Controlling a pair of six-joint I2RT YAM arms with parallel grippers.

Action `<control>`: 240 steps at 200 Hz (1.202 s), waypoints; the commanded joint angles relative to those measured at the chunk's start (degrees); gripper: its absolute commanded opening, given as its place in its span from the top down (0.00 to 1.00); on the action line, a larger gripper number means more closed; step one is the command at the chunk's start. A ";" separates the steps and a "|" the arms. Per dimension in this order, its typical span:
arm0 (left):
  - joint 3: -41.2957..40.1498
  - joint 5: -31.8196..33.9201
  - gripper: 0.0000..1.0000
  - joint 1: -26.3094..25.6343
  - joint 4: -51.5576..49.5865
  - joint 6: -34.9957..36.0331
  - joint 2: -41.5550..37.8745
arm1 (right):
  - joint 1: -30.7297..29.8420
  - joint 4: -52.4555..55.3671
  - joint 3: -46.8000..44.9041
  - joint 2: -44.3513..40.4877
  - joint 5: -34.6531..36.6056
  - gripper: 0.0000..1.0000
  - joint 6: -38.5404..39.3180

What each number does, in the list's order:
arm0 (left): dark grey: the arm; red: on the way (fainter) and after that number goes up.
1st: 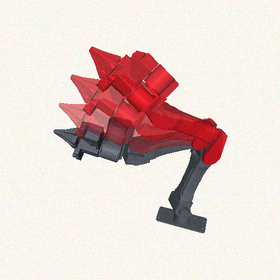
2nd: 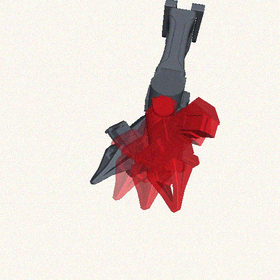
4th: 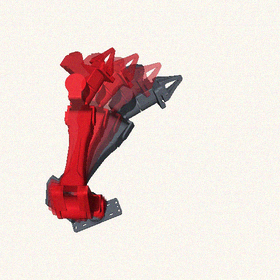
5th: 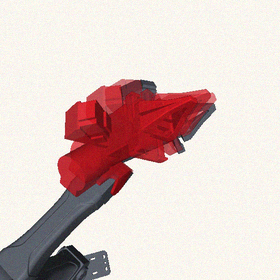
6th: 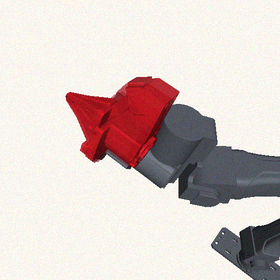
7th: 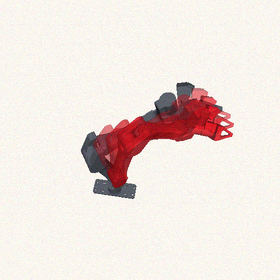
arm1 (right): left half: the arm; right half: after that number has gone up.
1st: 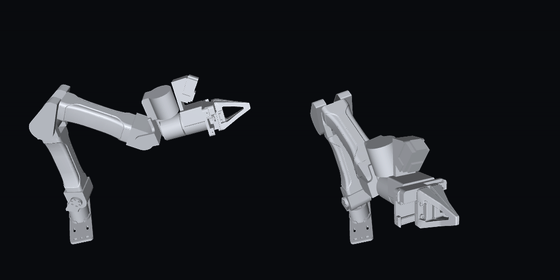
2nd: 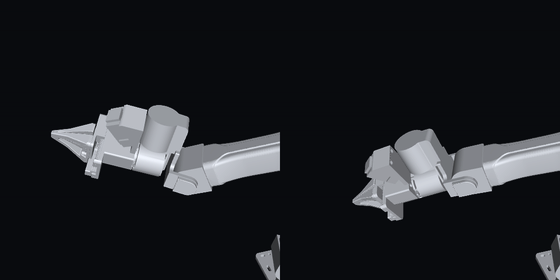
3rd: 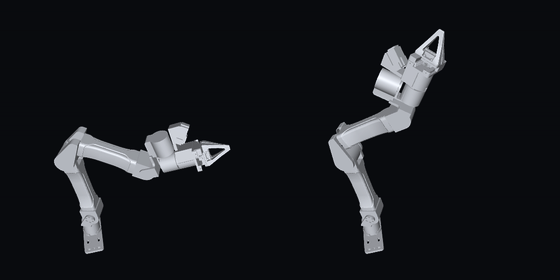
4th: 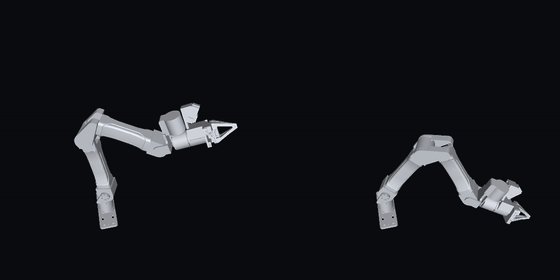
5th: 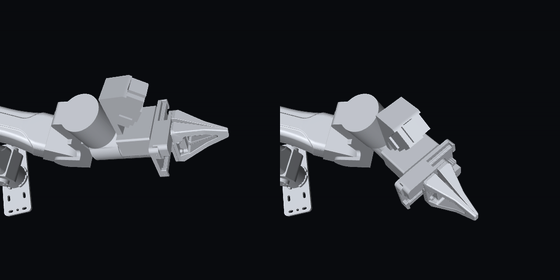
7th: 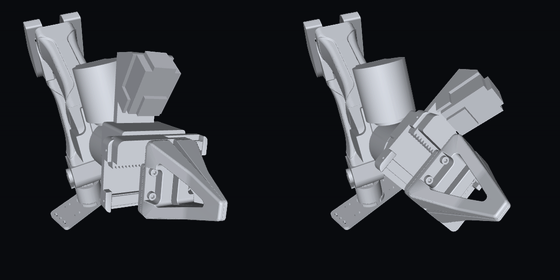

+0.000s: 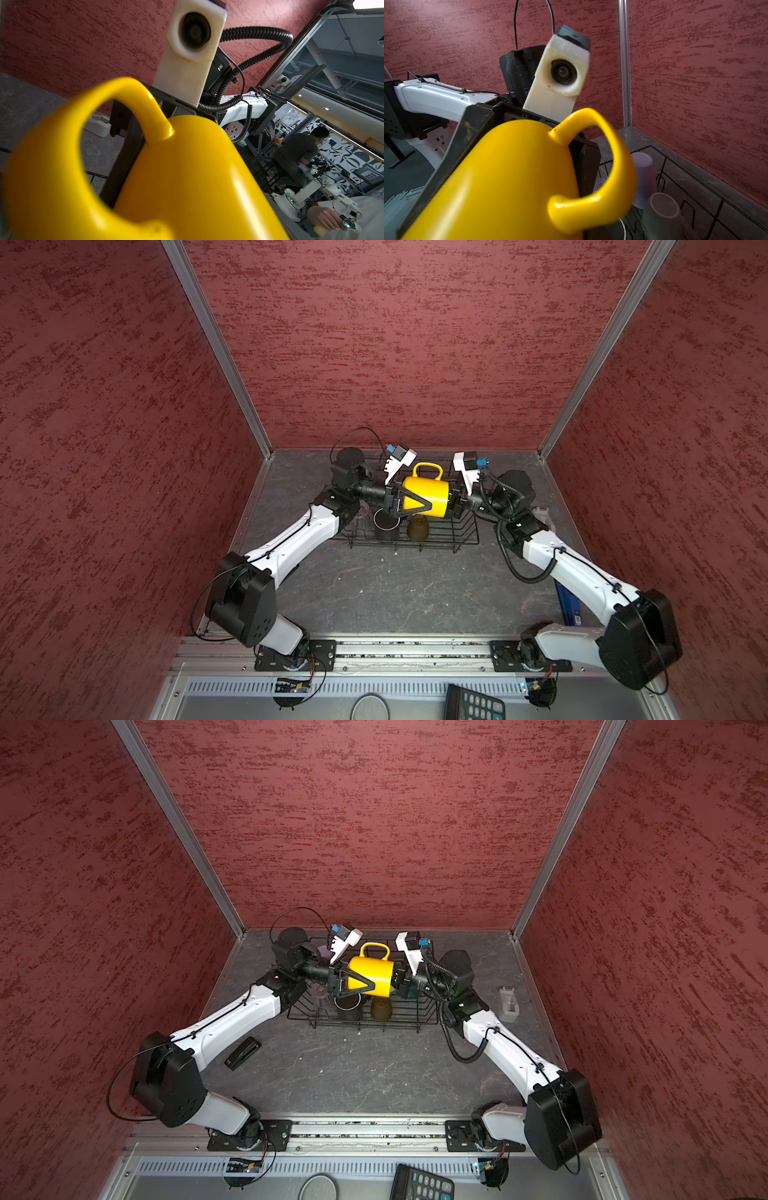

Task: Load cups into a dish rack
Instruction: Pick up the cup from the center of the table.

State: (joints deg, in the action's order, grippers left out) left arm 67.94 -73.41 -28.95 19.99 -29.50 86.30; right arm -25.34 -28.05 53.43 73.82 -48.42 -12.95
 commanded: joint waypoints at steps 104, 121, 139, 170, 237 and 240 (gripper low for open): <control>3.35 -2.44 0.89 0.08 -1.73 1.02 -0.24 | -1.11 -0.07 0.38 -1.06 -0.19 0.85 0.18; 4.22 -2.29 0.90 0.30 -2.51 0.18 0.23 | -1.11 0.61 0.46 -1.41 0.02 0.77 0.21; 6.78 -2.67 0.92 0.43 -5.42 -0.47 1.34 | -1.03 1.29 0.55 -1.57 0.81 0.70 -0.12; 7.09 -0.47 1.00 0.95 -7.33 1.35 0.87 | -0.76 1.44 0.22 -1.84 1.97 0.62 -0.71; 10.64 6.62 1.00 1.45 -22.85 11.00 -0.19 | 1.30 6.72 -3.04 -8.06 13.54 0.27 -0.42; 10.98 7.09 1.00 1.46 -24.09 11.45 -0.16 | 1.41 7.60 -3.19 -8.55 14.74 0.25 -0.33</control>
State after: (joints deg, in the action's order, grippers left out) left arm 74.85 -71.37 -27.49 3.46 -24.84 88.12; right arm -24.45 -24.05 51.44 69.56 -40.99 -14.04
